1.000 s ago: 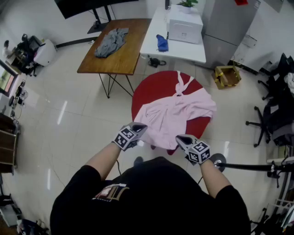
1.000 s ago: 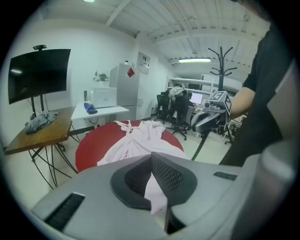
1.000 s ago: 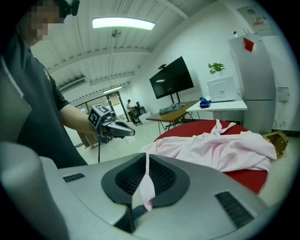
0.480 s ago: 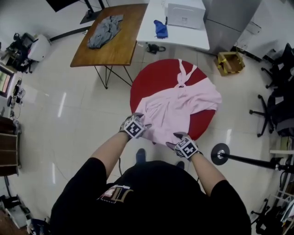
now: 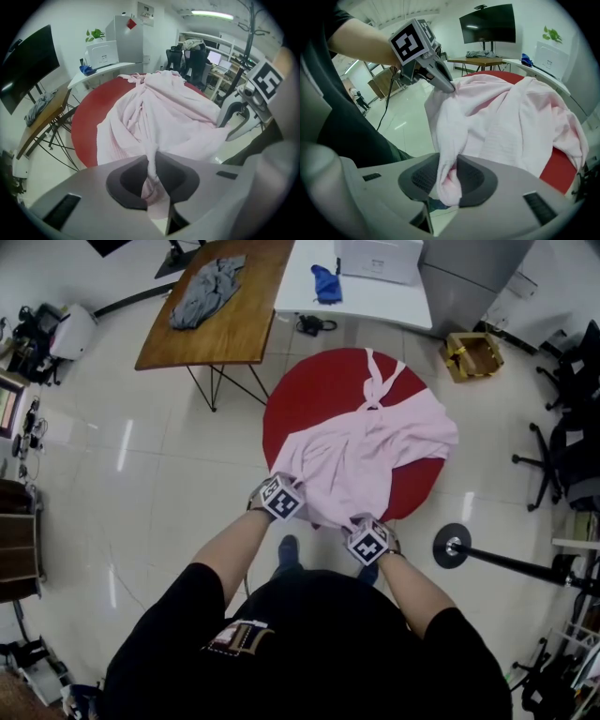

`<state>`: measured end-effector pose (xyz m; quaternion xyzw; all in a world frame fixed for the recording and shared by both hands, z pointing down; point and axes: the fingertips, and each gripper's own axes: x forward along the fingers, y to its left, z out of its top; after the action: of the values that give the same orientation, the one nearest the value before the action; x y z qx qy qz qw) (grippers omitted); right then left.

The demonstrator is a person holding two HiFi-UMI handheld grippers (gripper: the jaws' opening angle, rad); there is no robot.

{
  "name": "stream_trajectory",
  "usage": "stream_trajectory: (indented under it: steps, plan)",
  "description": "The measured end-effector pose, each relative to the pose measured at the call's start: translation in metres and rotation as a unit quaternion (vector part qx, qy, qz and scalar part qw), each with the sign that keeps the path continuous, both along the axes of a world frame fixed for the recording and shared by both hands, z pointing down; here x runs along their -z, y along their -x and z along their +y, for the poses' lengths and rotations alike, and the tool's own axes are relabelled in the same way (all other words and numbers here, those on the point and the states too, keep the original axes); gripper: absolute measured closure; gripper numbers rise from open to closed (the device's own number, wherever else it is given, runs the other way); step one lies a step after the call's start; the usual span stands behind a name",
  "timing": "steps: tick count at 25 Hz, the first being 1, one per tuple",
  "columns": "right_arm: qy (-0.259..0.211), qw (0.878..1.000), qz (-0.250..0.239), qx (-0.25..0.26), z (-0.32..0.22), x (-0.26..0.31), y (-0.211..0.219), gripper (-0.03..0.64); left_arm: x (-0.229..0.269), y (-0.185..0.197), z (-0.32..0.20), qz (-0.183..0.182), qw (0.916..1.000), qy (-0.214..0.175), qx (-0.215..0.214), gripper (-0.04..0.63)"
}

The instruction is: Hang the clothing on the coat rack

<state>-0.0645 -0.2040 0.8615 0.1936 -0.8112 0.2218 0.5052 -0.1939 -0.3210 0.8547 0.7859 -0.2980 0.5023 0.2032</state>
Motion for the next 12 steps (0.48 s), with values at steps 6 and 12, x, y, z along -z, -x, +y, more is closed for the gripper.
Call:
stream_trajectory:
  steps: [6,12]
  plan:
    - [-0.057,0.996,-0.065,-0.028,-0.01,0.048,-0.011,0.6,0.045,-0.007,0.002,0.085,0.9954,-0.044,-0.003,0.558]
    - [-0.16,0.972,-0.163,-0.051,-0.019,0.15,-0.03,0.601,0.147,-0.013,0.012,0.181,0.9771,-0.112,0.01,0.577]
